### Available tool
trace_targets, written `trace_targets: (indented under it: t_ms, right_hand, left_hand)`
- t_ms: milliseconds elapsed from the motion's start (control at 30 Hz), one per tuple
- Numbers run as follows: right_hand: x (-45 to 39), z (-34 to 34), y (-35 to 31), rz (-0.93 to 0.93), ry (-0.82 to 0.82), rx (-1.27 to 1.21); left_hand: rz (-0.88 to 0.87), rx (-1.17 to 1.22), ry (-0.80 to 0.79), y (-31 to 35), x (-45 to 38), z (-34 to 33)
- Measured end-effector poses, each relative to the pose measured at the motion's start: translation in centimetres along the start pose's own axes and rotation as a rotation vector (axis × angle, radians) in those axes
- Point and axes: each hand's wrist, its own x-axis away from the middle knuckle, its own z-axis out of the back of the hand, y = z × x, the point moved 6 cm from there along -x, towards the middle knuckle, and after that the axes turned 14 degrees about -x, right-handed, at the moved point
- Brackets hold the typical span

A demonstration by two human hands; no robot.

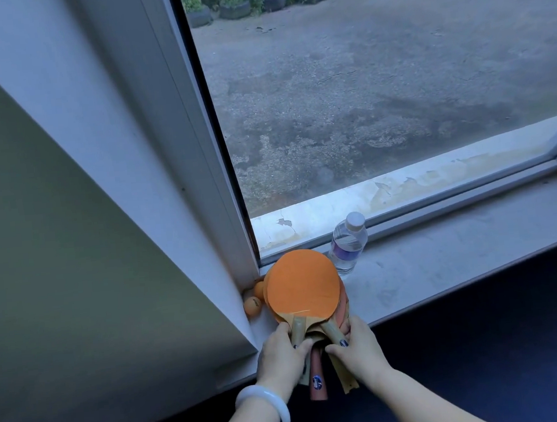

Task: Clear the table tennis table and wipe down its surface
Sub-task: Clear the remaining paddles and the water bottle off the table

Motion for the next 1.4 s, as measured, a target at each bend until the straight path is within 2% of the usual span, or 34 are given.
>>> trace_targets:
  t_ms: [600,833,967,1133,1300,1400]
  right_hand:
    - [1.4,0.5,0.7,-0.062,-0.003,0.017]
    - [2.1,2.2,1.9,-0.167,-0.086,-0.04]
    - [2.9,5.2,2.9,-0.176,-0.039,-0.089]
    - [4.4,11.1,5.0,-0.225,0.058,-0.041]
    - [8.4,19.4,8.2,-0.368,0.047,0.078]
    - [12.1,26.3,10.7,-0.397,0.126,0.034]
  left_hand:
    - [-0.055,-0.224,-0.023,0.9,0.8,1.2]
    - [-0.124,-0.33,0.155,2.6,0.9,2.5]
    - [-0.254,-0.315,0.163,6.2,0.9,2.2]
    - [-0.422,-0.383,0.024,12.3,1.6,-0.8]
    - [-0.638,-0.511,-0.096,20.3,4.4,-5.6]
    - [-0.802,-0.573,-0.13,27.2,7.7,-9.3]
